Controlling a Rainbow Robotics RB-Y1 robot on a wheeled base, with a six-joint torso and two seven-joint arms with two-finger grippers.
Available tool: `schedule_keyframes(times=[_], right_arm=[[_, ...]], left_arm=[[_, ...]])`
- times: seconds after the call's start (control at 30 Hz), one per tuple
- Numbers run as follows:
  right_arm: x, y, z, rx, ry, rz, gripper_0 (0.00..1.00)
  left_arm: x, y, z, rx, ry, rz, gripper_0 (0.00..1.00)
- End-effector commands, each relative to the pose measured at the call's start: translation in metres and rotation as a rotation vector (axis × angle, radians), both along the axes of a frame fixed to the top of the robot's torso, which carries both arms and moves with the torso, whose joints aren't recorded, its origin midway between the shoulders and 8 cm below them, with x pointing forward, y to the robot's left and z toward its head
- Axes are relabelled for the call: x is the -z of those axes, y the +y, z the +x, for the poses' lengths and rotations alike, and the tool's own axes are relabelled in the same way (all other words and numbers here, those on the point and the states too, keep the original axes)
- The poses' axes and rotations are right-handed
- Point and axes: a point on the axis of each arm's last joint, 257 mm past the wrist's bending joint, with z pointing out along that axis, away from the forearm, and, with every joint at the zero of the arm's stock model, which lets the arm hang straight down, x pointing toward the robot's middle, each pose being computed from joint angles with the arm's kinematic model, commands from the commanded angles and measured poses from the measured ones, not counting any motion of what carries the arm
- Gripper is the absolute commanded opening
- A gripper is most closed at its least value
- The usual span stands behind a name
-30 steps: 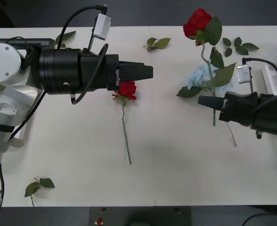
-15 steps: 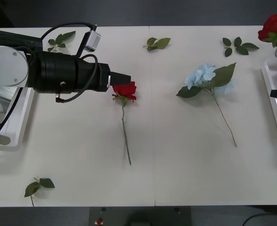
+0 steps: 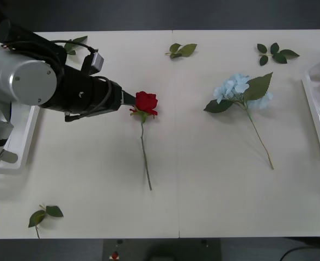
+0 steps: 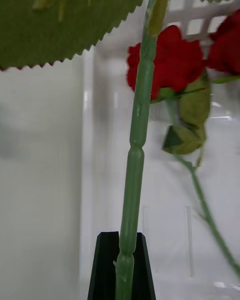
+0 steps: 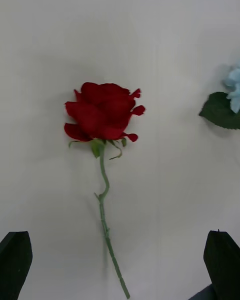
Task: Put the red flowers into the right box and the blue flowers into the left box
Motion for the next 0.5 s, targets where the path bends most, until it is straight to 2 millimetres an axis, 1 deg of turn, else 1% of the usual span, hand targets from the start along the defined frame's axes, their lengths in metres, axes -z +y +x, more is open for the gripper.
schedule_keyframes(times=[0.03, 0.17, 0.3, 0.47, 0.5], right_arm=[[-0.010, -0.030, 0.002, 0.024, -0.021, -0.105, 0.00], [0.002, -0.056, -0.002, 0.084, -0.023, -0.145, 0.00], [0.008, -0.066, -0.002, 0.099, -0.028, -0.203, 0.00], [0.016, -0.076, 0.001, 0.130, -0.046, -0.245, 0.00], [0.017, -0.077, 0.002, 0.134, -0.051, -0.251, 0.00]], left_arm=[[-0.013, -0.010, 0.007, -0.046, -0.028, 0.057, 1.00], [0.002, -0.008, 0.012, -0.108, -0.029, 0.127, 1.00], [0.022, -0.008, 0.017, -0.133, -0.030, 0.211, 1.00], [0.047, -0.012, 0.024, -0.128, -0.002, 0.253, 1.00], [0.050, -0.013, 0.025, -0.126, -0.001, 0.256, 1.00]])
